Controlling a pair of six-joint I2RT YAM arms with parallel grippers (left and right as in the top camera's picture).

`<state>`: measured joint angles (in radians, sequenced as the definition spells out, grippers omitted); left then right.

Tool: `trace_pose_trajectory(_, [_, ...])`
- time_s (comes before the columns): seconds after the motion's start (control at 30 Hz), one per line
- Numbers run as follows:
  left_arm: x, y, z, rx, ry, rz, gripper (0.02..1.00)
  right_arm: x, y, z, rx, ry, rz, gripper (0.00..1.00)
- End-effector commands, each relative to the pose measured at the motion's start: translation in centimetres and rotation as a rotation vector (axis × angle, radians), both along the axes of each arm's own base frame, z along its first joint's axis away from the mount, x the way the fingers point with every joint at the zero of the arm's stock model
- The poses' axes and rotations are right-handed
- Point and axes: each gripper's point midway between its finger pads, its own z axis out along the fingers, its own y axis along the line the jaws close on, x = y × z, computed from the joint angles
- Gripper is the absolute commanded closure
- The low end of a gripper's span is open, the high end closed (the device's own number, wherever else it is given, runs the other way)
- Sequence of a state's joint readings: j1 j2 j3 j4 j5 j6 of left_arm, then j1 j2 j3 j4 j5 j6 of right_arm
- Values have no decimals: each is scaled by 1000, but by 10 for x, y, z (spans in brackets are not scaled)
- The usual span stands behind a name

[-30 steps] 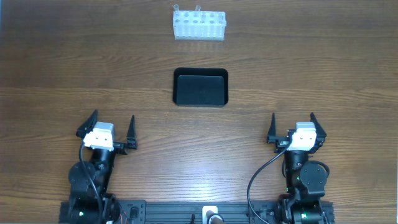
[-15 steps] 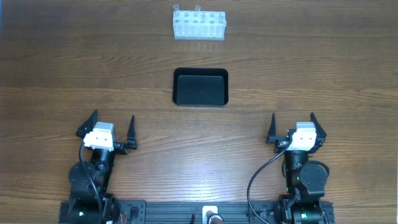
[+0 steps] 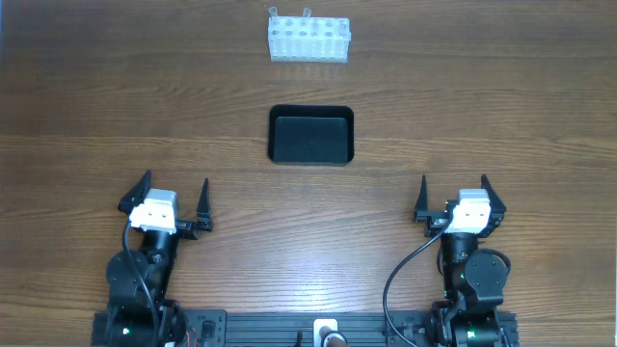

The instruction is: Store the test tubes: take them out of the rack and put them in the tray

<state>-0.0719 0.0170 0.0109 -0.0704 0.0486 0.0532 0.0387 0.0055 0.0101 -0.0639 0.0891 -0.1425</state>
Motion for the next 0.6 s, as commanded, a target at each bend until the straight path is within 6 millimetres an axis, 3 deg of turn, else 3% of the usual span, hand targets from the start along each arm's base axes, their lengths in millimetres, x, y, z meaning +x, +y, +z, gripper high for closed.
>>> trace_pose_trajectory(0.03, [0, -1, -4, 15, 10, -7, 18, 0, -3, -4, -6, 11, -16, 9])
trace_pose_trajectory(0.2, [0, -2, -2, 14, 1, -8, 20, 0, -3, -4, -6, 11, -16, 7])
trace_pose_trajectory(0.6, [10, -6, 54, -1, -215, -26, 18, 0, -3, -4, -6, 11, -16, 7])
